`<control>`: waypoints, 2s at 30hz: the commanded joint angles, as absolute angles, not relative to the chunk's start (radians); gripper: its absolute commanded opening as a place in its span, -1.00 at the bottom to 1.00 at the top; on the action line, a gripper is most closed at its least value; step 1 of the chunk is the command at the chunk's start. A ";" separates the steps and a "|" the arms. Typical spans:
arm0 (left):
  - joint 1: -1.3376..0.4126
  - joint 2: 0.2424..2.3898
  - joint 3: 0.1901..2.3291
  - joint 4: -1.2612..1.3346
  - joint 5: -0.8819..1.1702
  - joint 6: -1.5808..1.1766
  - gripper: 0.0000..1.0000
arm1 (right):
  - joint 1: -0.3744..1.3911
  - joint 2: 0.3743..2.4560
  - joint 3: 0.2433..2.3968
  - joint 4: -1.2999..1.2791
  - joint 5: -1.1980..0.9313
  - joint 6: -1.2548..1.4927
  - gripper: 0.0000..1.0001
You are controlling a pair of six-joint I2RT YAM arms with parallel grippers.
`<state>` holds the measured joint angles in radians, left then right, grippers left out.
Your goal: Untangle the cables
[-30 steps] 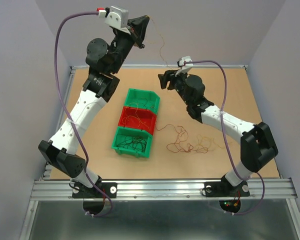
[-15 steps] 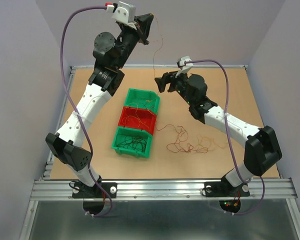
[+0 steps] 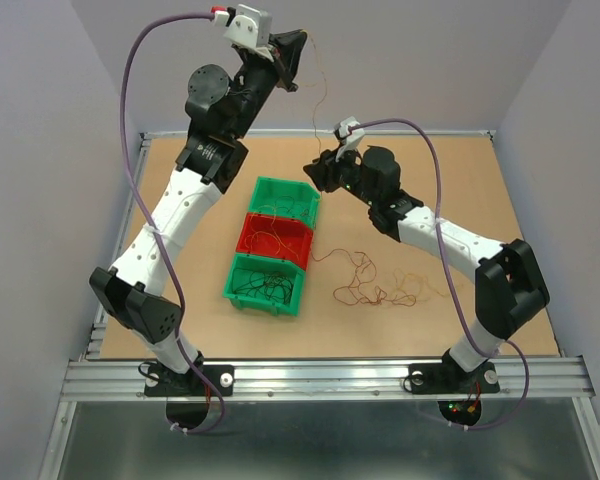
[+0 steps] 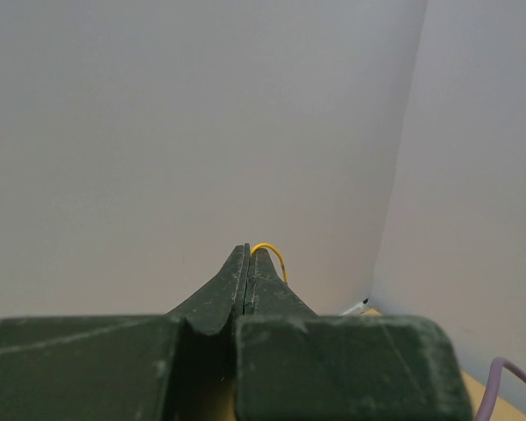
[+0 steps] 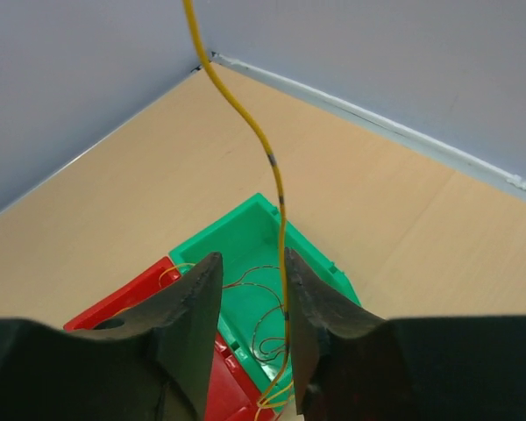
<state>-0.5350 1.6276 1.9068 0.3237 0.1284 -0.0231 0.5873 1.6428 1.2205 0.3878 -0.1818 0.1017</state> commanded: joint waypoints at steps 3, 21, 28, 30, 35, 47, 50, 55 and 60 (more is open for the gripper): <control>-0.535 1.537 1.885 0.382 0.075 0.054 -1.00 | 0.584 1.612 1.252 0.416 -0.178 0.113 -0.39; -0.377 1.351 1.412 0.475 0.202 0.064 -1.00 | 0.583 1.811 1.483 0.452 -0.346 0.118 -0.99; -0.279 1.324 1.263 0.548 0.320 0.006 -1.00 | 0.583 1.951 1.537 0.529 -0.439 0.118 -0.99; -0.278 1.321 1.200 0.589 0.371 0.011 -1.00 | 0.580 1.980 1.546 0.538 -0.454 0.112 -0.99; -0.278 1.333 1.102 0.646 0.463 0.006 -1.00 | 0.569 2.065 1.531 0.548 -0.503 0.178 -0.99; -0.293 1.511 1.005 0.638 0.495 -0.034 -1.00 | 0.557 2.333 1.816 0.028 -0.374 0.143 -0.99; -0.296 1.593 1.045 0.597 0.499 -0.029 -1.00 | 0.557 2.382 1.865 -0.081 -0.368 0.135 -0.98; -0.301 1.693 1.071 0.532 0.462 -0.005 -1.00 | 0.558 2.358 1.810 -0.094 -0.357 0.106 -0.78; -0.299 1.756 1.109 0.508 0.423 -0.005 -1.00 | 0.558 2.245 1.809 -0.092 -0.341 0.117 -0.49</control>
